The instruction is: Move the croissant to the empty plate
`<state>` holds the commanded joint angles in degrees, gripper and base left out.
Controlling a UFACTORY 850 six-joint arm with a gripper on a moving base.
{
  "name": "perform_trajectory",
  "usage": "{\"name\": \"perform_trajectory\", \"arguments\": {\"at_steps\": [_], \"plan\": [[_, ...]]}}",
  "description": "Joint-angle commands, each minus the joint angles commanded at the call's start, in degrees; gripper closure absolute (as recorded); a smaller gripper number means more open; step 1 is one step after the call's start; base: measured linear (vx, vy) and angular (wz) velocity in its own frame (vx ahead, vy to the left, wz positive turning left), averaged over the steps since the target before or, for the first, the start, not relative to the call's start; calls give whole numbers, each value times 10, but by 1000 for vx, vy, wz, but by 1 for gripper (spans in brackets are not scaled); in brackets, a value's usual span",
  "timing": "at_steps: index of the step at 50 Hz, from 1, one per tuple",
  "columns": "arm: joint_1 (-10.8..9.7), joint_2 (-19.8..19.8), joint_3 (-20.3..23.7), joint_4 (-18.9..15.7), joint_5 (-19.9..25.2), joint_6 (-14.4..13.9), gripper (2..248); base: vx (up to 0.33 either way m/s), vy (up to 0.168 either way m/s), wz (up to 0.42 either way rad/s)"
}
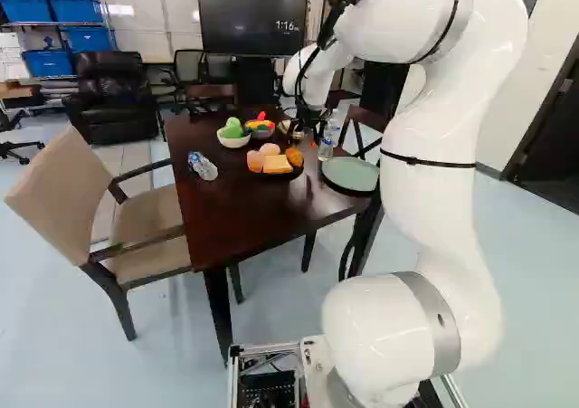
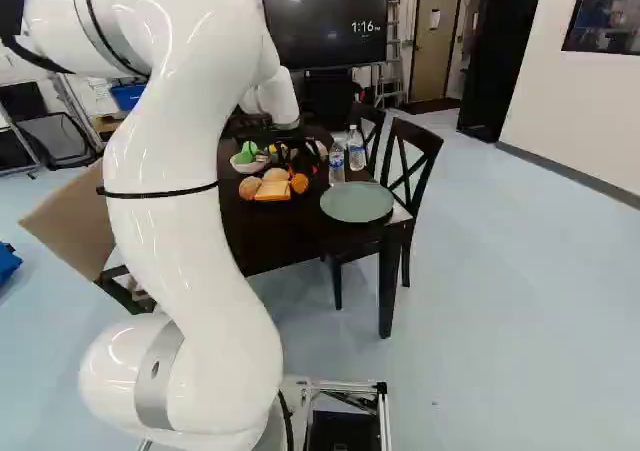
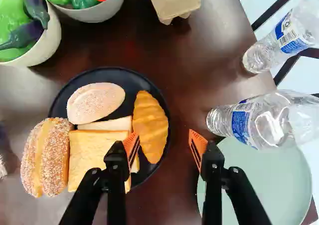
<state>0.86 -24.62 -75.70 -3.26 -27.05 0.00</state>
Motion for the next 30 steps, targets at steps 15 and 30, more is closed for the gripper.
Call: {"name": "perform_trajectory", "arguments": {"at_steps": [15,30], "plan": [[7,-8,-10,0,0,0,96,0,0,0],[16,-14,-19,0,-3,0,96,0,0,0]]}}
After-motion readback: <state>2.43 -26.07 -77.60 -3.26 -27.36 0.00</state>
